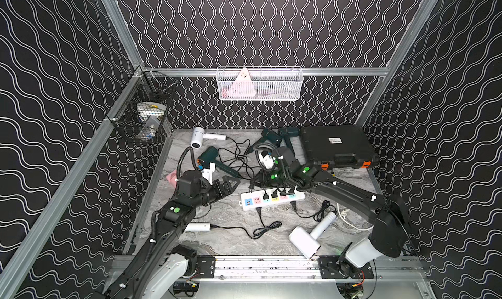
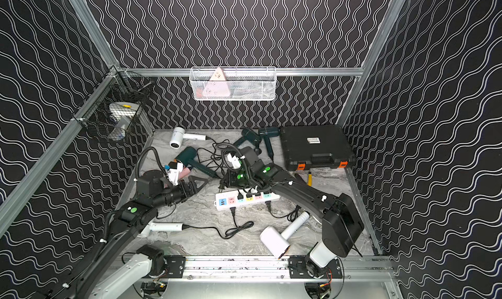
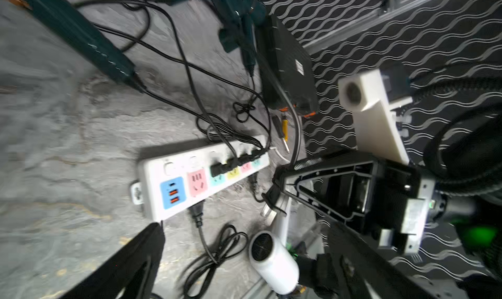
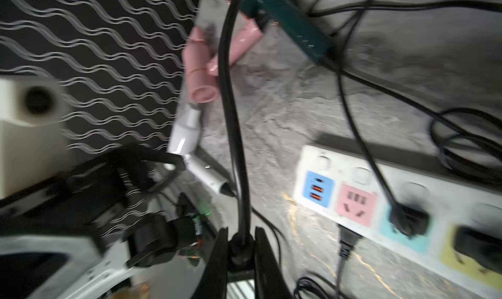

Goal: Charge the blow dryers
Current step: Insert the plug into the socket.

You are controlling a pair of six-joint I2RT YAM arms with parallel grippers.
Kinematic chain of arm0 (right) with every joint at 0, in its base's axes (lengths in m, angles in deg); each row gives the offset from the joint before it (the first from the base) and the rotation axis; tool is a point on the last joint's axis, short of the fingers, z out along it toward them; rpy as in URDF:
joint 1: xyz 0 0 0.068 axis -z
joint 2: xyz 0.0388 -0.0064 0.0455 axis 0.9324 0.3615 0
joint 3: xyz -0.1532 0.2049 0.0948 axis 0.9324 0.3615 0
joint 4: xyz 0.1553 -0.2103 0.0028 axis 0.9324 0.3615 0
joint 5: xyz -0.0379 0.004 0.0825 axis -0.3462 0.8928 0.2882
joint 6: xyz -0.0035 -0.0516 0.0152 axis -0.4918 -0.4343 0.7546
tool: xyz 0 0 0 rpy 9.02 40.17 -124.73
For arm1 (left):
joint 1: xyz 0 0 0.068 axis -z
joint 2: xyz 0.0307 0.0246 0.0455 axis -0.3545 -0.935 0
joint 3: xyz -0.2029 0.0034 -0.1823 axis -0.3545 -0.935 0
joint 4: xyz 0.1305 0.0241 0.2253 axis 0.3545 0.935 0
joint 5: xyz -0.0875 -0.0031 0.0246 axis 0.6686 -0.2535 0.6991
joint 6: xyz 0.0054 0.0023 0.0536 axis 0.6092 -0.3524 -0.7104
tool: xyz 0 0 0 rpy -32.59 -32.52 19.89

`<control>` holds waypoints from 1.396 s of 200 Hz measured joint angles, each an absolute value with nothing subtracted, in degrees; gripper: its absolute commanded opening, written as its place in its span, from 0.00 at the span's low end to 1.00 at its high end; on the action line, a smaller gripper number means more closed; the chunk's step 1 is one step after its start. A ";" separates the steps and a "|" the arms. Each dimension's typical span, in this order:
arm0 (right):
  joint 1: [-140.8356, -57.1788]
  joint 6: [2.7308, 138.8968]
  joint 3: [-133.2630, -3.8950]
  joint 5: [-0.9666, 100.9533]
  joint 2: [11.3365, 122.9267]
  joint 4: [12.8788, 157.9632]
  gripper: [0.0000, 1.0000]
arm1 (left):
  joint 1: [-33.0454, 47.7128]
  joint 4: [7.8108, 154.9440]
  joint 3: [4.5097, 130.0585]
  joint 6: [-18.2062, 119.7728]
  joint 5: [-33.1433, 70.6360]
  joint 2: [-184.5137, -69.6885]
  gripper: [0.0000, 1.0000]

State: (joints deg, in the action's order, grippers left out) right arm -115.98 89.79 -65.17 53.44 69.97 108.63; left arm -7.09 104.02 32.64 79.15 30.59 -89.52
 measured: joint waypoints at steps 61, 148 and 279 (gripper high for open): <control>-123.06 89.66 -62.61 29.81 69.97 109.05 0.00 | -7.09 103.62 29.36 78.51 16.54 -89.89 0.99; -134.67 91.84 -62.02 6.75 76.92 105.53 0.00 | -7.09 85.11 18.52 78.12 11.38 -95.13 0.99; -135.83 94.82 -59.40 -6.04 86.56 98.64 0.00 | -7.09 81.42 17.47 73.99 9.70 -97.17 0.99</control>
State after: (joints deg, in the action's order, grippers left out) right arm -135.83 94.82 -59.40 -6.04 86.56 98.64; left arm -7.09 81.42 17.47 73.99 9.70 -97.17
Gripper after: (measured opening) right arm 0.149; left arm 0.989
